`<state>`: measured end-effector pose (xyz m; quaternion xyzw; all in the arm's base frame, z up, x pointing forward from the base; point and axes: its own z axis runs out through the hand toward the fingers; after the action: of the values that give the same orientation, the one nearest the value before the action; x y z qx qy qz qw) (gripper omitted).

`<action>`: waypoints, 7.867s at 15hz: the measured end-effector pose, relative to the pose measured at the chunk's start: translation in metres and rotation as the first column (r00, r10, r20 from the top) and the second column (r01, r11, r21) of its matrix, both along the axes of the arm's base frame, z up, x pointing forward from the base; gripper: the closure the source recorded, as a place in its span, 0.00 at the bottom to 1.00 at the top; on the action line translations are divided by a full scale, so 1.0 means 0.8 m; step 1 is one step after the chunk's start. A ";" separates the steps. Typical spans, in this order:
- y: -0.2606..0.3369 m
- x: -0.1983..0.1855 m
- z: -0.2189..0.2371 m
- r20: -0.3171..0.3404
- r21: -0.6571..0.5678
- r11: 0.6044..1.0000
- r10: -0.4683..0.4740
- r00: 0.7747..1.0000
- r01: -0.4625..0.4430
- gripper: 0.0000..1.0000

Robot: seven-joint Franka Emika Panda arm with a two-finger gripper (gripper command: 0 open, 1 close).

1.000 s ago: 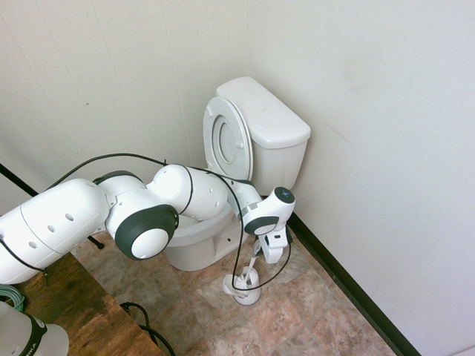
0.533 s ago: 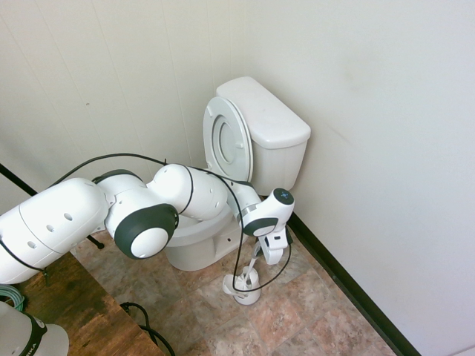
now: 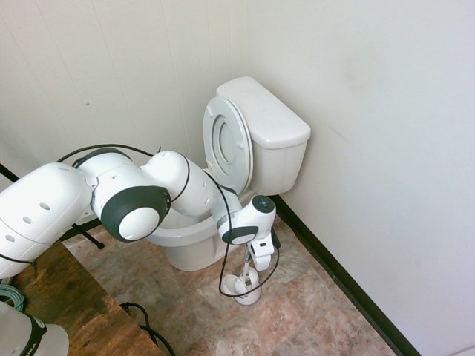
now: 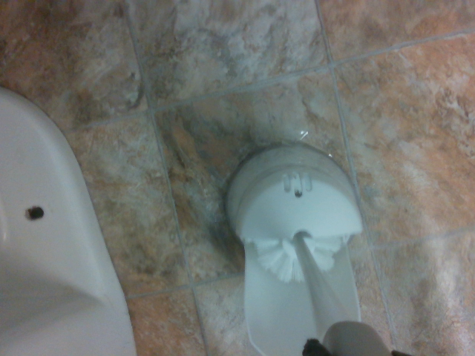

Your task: Clean the toilet

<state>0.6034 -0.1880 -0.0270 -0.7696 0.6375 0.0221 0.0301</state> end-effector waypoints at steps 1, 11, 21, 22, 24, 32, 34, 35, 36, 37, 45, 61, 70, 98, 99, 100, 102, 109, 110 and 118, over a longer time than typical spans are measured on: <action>0.008 -0.013 0.000 0.003 -0.001 1.000 0.002 1.000 -0.002 1.00; 0.030 -0.072 0.125 0.044 -0.044 0.999 0.017 0.999 -0.015 1.00; 0.072 -0.132 0.400 0.070 -0.166 0.978 0.138 0.988 -0.125 1.00; 0.096 -0.126 0.440 0.075 -0.176 0.973 0.166 0.983 -0.151 1.00; 0.160 -0.116 0.524 0.103 -0.186 0.962 0.220 0.970 -0.199 1.00; 0.385 -0.102 0.589 0.125 -0.201 0.901 0.413 0.902 -0.385 1.00; 0.420 -0.088 0.566 0.116 -0.194 0.889 0.441 0.890 -0.416 1.00; 0.436 -0.076 0.550 0.118 -0.189 0.882 0.457 0.882 -0.432 1.00; 0.451 -0.064 0.533 0.124 -0.182 0.876 0.470 0.874 -0.446 1.00; 0.462 -0.049 0.517 0.130 -0.177 0.873 0.479 0.868 -0.455 1.00; 0.464 0.086 0.311 0.119 -0.135 0.902 0.426 0.897 -0.411 1.00; 0.516 0.099 0.221 0.090 -0.134 0.893 0.444 0.892 -0.431 1.00; 0.471 -0.005 0.198 0.065 -0.070 0.882 0.470 0.880 -0.466 1.00; 0.468 0.078 0.221 0.123 -0.116 0.904 0.425 0.897 -0.412 1.00; 0.468 0.068 0.233 0.114 -0.124 0.898 0.435 0.893 -0.422 1.00; 0.469 0.056 0.255 0.104 -0.132 0.893 0.445 0.890 -0.431 1.00; 0.475 0.032 0.306 0.108 -0.151 0.887 0.454 0.884 -0.437 1.00; 0.445 -0.050 0.500 0.181 -0.210 0.905 0.409 0.894 -0.371 1.00; 0.426 -0.062 0.525 0.197 -0.208 0.914 0.387 0.901 -0.348 1.00; 0.132 -0.140 0.585 0.286 -0.150 0.979 0.173 0.943 -0.135 1.00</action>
<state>0.4916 -0.0820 0.4409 -0.8119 0.5636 -0.1328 0.0741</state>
